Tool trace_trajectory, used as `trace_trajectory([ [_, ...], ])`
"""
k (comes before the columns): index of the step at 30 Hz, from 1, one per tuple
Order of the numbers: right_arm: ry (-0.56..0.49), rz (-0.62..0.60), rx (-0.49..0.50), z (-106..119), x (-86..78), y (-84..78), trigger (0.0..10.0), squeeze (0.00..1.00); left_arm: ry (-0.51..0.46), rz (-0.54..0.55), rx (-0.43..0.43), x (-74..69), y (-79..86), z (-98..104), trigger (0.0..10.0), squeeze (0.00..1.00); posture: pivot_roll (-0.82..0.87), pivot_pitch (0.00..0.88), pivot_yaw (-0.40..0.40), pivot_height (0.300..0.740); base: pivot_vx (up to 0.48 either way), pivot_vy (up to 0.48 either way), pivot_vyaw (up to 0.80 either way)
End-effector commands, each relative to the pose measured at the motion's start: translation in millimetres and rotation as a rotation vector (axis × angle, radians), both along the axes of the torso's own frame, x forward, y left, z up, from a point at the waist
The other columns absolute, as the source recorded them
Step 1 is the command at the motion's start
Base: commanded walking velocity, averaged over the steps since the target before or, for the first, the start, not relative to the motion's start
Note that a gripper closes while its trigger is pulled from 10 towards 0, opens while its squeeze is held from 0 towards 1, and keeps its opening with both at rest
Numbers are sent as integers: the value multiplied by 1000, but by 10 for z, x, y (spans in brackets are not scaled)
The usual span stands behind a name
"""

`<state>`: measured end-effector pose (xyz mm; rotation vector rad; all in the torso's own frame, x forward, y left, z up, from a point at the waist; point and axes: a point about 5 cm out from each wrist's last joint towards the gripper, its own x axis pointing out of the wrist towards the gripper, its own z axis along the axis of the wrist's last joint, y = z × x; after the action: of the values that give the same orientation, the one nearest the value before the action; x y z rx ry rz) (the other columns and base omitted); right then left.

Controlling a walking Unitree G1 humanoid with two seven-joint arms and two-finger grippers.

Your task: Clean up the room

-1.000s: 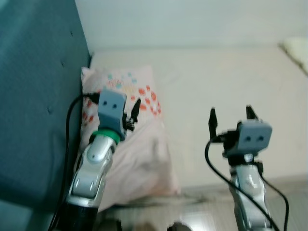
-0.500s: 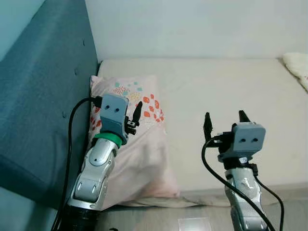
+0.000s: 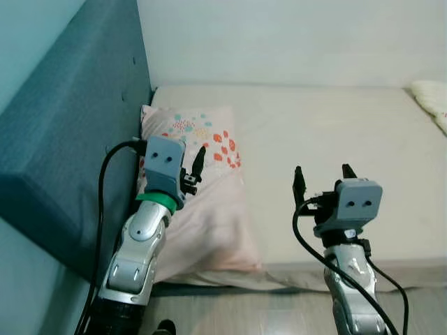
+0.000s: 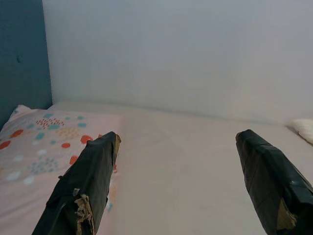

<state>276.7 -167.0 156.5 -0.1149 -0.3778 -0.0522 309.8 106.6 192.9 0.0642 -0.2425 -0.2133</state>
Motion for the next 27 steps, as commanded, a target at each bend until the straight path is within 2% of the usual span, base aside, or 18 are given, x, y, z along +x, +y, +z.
trace_trajectory([
  [1, 33, 3, 14, -70, 0, 3, 10000, 0, 21, 1, 11, -2, -1, -65, 10000, 0, 10, 68, -12, 734, -356, 0, 0],
  [27, 59, -15, 41, -140, 30, -9, 10000, 0, 17, -10, 16, 18, -4, -58, 10000, 0, 16, 55, 1, 734, -355, 0, 0],
])
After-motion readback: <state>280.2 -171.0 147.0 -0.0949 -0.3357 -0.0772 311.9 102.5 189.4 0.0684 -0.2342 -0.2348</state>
